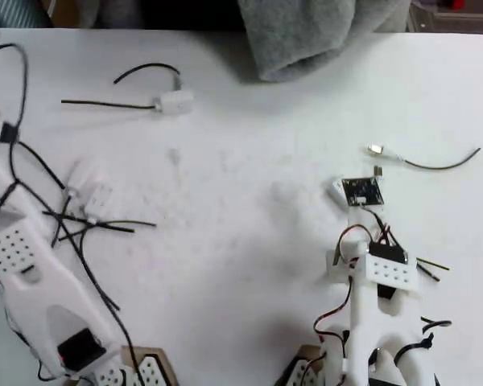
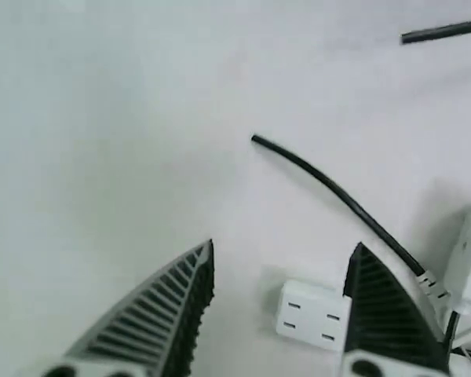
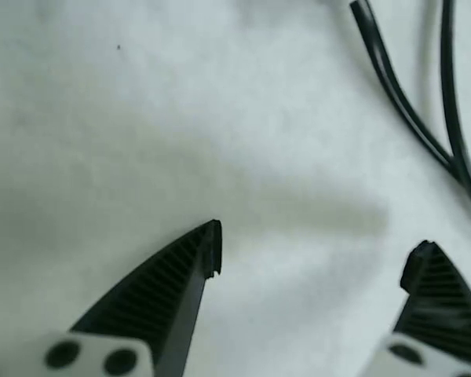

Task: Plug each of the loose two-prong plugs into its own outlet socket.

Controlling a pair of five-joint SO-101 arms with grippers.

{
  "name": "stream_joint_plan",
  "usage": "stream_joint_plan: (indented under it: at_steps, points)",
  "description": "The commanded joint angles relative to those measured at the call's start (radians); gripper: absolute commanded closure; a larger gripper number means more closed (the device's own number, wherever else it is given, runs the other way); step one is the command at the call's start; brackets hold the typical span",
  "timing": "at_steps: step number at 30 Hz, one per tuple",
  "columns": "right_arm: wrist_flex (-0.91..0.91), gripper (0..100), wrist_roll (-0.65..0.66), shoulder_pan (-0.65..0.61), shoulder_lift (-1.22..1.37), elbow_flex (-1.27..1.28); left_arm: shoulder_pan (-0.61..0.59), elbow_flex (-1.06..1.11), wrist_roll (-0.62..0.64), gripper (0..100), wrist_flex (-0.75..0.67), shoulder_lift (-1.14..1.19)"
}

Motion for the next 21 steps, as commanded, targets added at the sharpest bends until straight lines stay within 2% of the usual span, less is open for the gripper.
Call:
stream_joint_plan:
  at_steps: [1,8,13,16,21]
  points:
    - [-0.013,63.7,-0.002,-0.013,0.002,-0.005,-0.067,0.123,0.144,73,0.006,-0.133]
    - [-0.013,63.7,0.0,-0.033,0.002,-0.003,-0.148,0.614,0.566,73,0.005,-0.275]
    - [-0.012,63.7,0.0,-0.033,0.002,-0.003,-0.143,0.928,0.732,73,0.0,-0.403]
    - [-0.012,63.7,0.0,-0.033,0.002,-0.003,-0.147,1.005,0.809,73,-0.023,-0.447]
    - [-0.012,63.7,0.0,-0.033,0.002,-0.003,-0.148,1.048,1.019,73,-0.087,-0.447]
